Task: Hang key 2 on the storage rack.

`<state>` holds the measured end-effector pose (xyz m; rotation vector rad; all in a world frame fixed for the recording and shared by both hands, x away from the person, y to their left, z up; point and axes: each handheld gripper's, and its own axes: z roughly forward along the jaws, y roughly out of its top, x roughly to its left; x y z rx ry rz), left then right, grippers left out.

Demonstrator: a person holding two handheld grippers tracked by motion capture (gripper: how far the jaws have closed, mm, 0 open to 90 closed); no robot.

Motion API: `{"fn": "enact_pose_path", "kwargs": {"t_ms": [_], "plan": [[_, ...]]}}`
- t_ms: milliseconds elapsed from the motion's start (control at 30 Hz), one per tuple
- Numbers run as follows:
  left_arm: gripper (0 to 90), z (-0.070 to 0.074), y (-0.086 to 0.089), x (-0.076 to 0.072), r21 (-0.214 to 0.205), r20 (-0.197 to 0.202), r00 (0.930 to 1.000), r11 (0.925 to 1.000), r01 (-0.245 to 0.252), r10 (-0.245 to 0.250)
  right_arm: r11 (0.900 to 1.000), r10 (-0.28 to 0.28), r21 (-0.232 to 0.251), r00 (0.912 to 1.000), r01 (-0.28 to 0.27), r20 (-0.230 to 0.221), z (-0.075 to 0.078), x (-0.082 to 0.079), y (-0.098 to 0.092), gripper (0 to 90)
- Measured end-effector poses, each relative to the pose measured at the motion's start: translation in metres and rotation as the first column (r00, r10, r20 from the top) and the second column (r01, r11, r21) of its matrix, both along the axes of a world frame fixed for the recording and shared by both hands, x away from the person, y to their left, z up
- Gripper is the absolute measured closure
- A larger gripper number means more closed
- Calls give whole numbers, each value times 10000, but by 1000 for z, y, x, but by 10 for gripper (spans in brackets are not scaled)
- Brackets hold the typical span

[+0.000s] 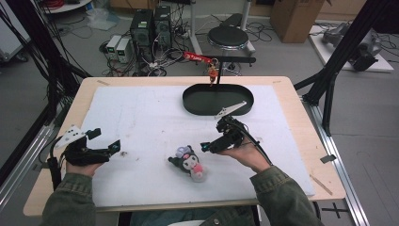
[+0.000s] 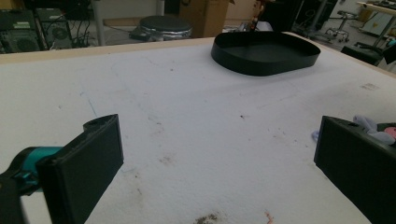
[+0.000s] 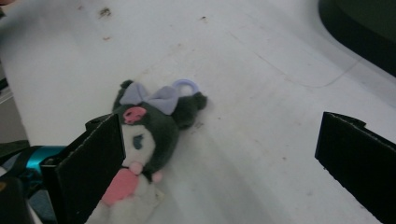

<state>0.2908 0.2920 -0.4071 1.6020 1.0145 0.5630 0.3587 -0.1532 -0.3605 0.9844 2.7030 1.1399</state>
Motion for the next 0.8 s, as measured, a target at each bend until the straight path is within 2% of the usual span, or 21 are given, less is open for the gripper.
{"fn": "enact_pose_path", "kwargs": {"t_ms": [233,300,533,633,700,800], "plan": [[17,0,0,0,11,-20,10000,10000,-1,1,9988,454,-149,9988,-456,-163,0,-3,15,6],[17,0,0,0,16,-14,10000,10000,20,-20,9973,620,-374,9978,-629,-249,-2,-4,23,5],[17,0,0,-1,5,-3,10000,10000,32,-32,9919,1058,-654,9934,-1086,-441,-6,-6,44,5],[17,0,0,-1,24,0,10000,10000,52,-52,9904,1154,-711,9921,-1186,-483,-8,-7,48,6],[17,1,1,-1,23,9,10000,10000,48,-48,9885,1207,-823,9901,-1265,-719,-9,-9,54,6],[17,1,0,-1,-25,16,9999,9999,115,-114,9869,1248,-927,9886,-1324,-840,-11,-11,58,5]]}}
